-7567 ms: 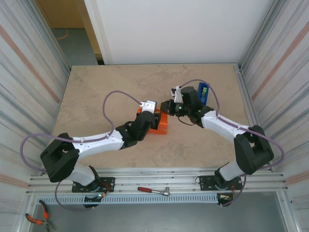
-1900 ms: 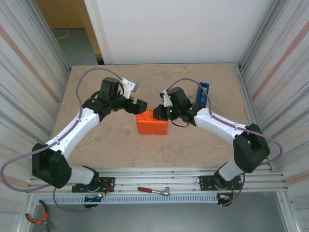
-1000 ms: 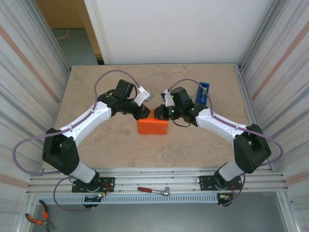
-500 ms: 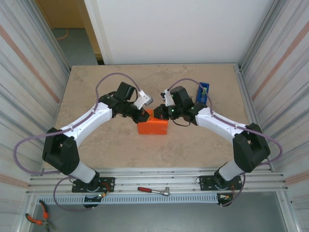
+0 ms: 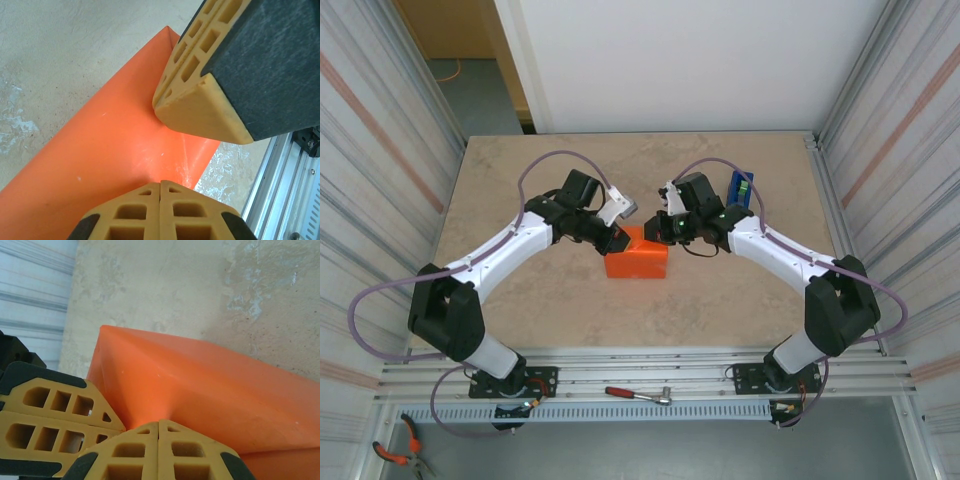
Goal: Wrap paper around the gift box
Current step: Fold the wrapping paper for the gift box.
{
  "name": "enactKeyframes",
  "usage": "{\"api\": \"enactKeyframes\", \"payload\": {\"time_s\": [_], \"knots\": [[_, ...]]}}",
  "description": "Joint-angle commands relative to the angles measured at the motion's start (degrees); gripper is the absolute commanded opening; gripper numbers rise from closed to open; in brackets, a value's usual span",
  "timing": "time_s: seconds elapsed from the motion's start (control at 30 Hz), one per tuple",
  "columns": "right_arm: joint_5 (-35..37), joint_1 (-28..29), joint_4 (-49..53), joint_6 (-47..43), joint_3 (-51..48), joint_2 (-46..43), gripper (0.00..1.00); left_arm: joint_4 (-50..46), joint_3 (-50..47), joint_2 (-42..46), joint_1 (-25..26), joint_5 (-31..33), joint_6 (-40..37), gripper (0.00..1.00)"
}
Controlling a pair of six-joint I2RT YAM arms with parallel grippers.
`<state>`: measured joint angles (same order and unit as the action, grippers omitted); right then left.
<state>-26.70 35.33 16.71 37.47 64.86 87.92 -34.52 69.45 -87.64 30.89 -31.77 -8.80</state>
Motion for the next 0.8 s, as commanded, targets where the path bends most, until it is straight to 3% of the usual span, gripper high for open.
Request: {"api": "enactKeyframes", "payload": {"time_s": [0.0, 0.6, 0.77], "knots": [[0.85, 0.83, 1.21, 1.26, 1.76, -1.17, 0.0, -2.48, -1.51, -2.06, 0.83, -0.4, -0.07, 0.02], [1.89, 3.66, 0.51, 1.81, -1.99, 0.24, 0.0, -2.57, 1.55, -0.76, -0.67, -1.82, 0.9, 0.02], [2.24, 3.64, 0.26, 1.81, -4.03, 0.02, 0.0, -2.32, 4.74, 0.09, -1.35, -1.64, 1.07, 0.12]]}}
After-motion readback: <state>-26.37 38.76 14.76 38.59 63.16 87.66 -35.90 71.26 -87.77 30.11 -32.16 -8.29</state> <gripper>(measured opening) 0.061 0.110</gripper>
